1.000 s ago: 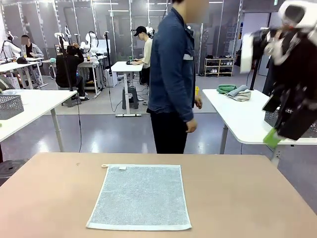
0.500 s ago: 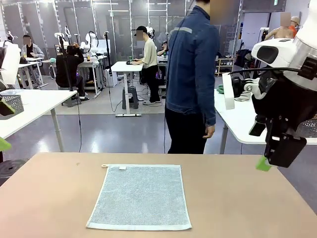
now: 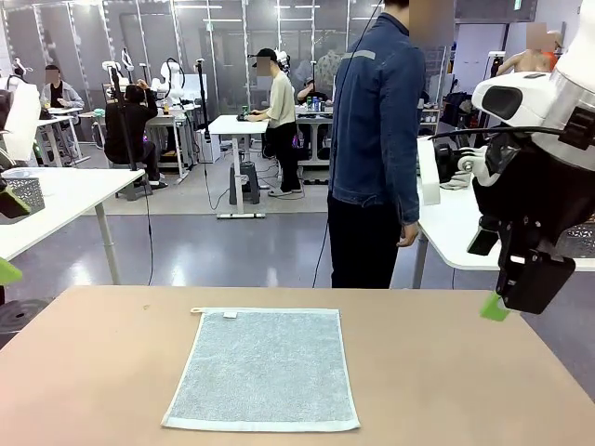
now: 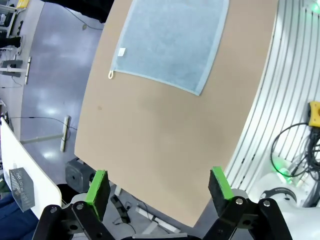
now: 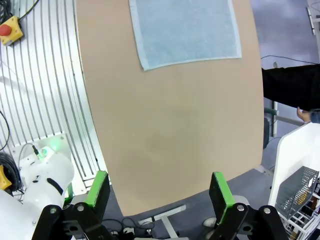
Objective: Fold the towels and place them in the basket.
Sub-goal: When a person lays out a Towel with hook on the table, fold it in half twice.
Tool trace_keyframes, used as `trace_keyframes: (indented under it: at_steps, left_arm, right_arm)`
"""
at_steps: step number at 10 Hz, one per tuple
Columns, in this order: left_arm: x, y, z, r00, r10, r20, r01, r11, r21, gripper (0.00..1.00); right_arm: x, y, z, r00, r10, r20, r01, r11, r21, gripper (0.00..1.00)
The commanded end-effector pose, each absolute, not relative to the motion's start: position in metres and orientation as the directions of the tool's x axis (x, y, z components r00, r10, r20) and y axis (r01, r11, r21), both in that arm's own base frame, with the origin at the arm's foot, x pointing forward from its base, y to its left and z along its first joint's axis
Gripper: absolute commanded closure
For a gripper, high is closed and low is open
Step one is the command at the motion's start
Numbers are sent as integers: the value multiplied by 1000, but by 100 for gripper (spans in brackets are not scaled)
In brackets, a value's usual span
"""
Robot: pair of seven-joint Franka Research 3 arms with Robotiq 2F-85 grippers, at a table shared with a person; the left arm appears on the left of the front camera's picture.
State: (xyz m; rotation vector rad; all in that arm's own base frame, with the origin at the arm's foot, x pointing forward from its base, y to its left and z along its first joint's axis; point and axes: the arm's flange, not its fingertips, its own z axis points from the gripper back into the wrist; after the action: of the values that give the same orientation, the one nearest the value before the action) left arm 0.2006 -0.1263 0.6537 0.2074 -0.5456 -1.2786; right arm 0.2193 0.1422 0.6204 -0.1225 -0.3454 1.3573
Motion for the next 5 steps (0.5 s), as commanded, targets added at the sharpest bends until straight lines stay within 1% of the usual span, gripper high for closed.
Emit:
trace_keyframes:
  at_steps: [1,4,5]
  left_arm:
    - [201,-126,654,183,-945,271,849,291,441,0]
    - [246,-155,599,120,-970,210,932,183,314,0]
    - [262,-165,571,105,-976,190,957,151,248,0]
  right_arm:
    - [219,142,620,170,970,172,-934,215,-284,0]
    - [251,181,576,64,993,99,-977,82,-198,0]
    - [262,197,556,36,994,102,-984,53,-172,0]
